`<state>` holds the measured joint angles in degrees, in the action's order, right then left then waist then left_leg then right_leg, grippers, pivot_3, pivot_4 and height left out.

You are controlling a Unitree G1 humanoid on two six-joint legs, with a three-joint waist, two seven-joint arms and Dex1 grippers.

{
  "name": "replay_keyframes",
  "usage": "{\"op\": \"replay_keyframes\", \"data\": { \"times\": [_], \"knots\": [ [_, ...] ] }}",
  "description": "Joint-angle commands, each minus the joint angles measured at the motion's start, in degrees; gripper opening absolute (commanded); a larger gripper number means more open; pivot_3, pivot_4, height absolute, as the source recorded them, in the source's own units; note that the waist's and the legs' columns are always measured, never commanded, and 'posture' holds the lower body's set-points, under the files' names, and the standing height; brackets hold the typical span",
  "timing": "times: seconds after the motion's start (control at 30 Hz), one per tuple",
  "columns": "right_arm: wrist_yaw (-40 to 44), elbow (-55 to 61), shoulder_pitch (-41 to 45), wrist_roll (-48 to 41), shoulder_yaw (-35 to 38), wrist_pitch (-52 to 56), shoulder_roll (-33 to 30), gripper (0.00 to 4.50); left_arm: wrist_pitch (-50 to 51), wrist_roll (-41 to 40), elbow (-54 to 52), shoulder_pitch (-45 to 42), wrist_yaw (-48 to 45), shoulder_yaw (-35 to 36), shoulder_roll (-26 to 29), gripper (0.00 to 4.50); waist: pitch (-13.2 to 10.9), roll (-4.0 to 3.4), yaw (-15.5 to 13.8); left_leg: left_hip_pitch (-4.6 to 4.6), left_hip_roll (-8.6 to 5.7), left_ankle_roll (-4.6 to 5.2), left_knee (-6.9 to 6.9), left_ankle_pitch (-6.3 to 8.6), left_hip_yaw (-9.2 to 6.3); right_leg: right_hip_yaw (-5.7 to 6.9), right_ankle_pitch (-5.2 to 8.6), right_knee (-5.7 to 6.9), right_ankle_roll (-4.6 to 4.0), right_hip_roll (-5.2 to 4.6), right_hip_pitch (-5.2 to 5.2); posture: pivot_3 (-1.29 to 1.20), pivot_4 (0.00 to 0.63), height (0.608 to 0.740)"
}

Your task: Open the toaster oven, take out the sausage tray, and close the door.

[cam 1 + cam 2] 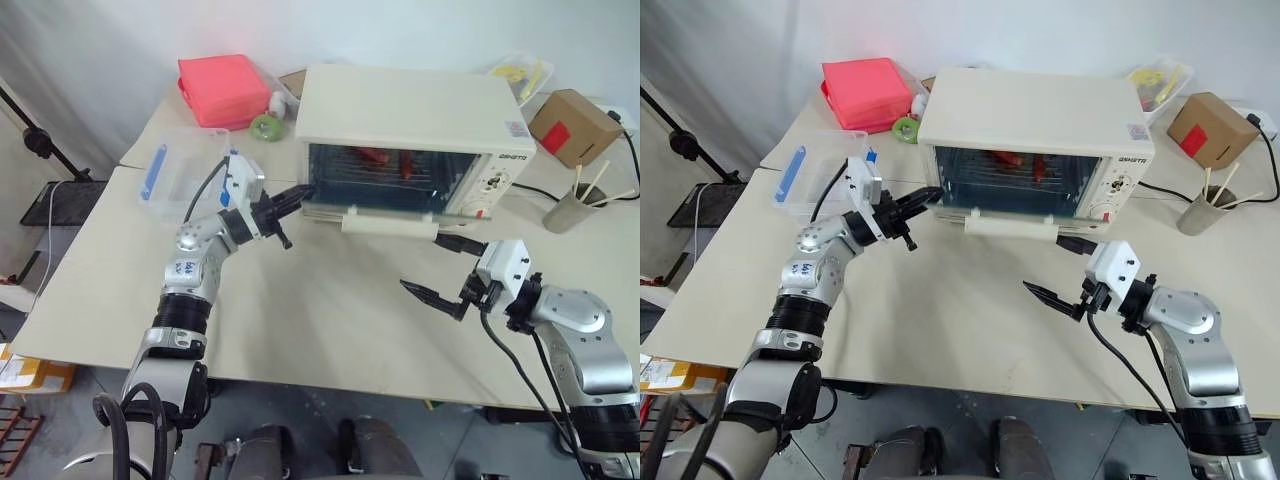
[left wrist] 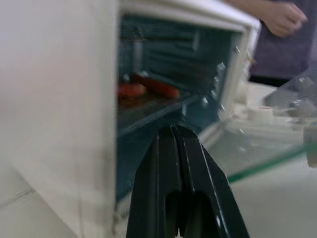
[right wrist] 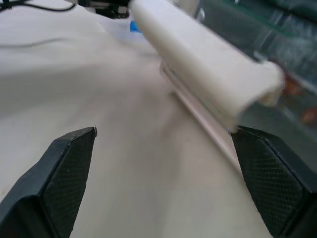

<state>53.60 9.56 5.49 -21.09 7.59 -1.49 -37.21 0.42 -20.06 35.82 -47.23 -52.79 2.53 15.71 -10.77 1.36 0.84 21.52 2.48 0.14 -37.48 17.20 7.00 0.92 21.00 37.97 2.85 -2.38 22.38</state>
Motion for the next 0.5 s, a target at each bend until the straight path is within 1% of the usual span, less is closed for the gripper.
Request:
{"op": "replay_keyframes", "data": {
  "times": [0.03, 0.1, 0.17, 0.23, 0.3, 0.37, 0.4, 0.5],
  "knots": [
    [-1.89, 4.13, -4.76, 0.21, 3.67, -2.97, 0.31, 4.50, -2.55, 1.43, 1.63, -1.08, -2.96, -1.57, -1.29, 0.01, 0.00, 0.00, -0.60, 0.01, -0.02, 0.01, 0.00, -0.01, 0.00, -0.02, 0.00, -0.02, 0.00, -0.01, 0.00, 0.00, 0.150, 0.740],
    [-4.03, 5.25, -11.46, 1.28, 6.01, -4.48, 1.35, 4.50, -2.11, 1.52, 0.51, 0.46, -4.94, -2.35, -1.37, 0.01, 0.00, 0.00, -0.80, 0.07, -0.03, 0.04, -0.12, 0.01, 0.01, -0.04, 0.00, 0.00, 0.01, -0.03, -0.01, 0.00, 0.150, 0.740],
    [-5.64, 6.00, -16.03, 1.57, 7.61, -5.07, 2.20, 4.50, -2.31, 2.01, -0.42, 1.68, -6.17, -2.98, -1.20, 0.01, 0.01, 0.00, -0.95, 0.07, -0.03, 0.06, -0.19, 0.02, 0.00, -0.04, 0.00, 0.01, 0.01, -0.03, -0.02, 0.00, 0.150, 0.740],
    [-8.01, 6.07, -22.89, 3.38, 11.00, -6.96, 3.59, 4.50, -2.57, 3.18, -1.59, 3.95, -7.05, -3.83, -0.04, 0.01, 0.01, -0.01, -0.87, 0.05, -0.02, 0.06, -0.15, 0.02, 0.01, -0.05, 0.00, 0.02, 0.01, -0.02, -0.03, 0.00, 0.150, 0.740],
    [-9.88, 6.69, -26.32, 4.56, 13.47, -7.95, 4.01, 4.50, -2.49, 4.07, -2.49, 5.56, -6.69, -4.11, 0.77, 0.01, 0.01, -0.01, -0.58, 0.01, -0.02, 0.05, -0.13, 0.02, 0.03, -0.08, 0.00, 0.03, 0.01, -0.02, -0.04, 0.00, 0.150, 0.740],
    [-13.09, 8.03, -25.93, 5.08, 15.96, -7.31, 4.02, 4.50, -2.91, 4.83, -3.56, 7.44, -5.75, -4.11, 1.29, 0.01, 0.01, 0.00, 0.21, -0.07, -0.01, 0.04, -0.11, 0.02, 0.16, -0.24, 0.00, 0.09, 0.01, 0.02, -0.03, 0.00, 0.150, 0.740],
    [-14.64, 9.16, -24.34, 5.73, 16.74, -6.33, 3.26, 4.50, -3.63, 5.69, -4.25, 8.83, -5.05, -4.23, 1.63, 0.01, 0.01, 0.00, 0.71, -0.11, -0.01, 0.03, -0.13, 0.01, 0.19, -0.29, 0.00, 0.15, 0.01, 0.01, -0.04, 0.00, 0.150, 0.740],
    [-16.25, 11.26, -19.30, 7.47, 15.90, -4.02, 1.05, 4.50, -4.10, 6.61, -7.17, 12.18, -3.88, -4.24, 2.11, 0.01, 0.02, -0.01, 1.17, -0.46, -0.01, -0.01, -0.11, -0.02, 0.22, -0.36, -0.01, 0.34, 0.02, 0.01, -0.24, 0.00, 0.150, 0.740]
  ]
}}
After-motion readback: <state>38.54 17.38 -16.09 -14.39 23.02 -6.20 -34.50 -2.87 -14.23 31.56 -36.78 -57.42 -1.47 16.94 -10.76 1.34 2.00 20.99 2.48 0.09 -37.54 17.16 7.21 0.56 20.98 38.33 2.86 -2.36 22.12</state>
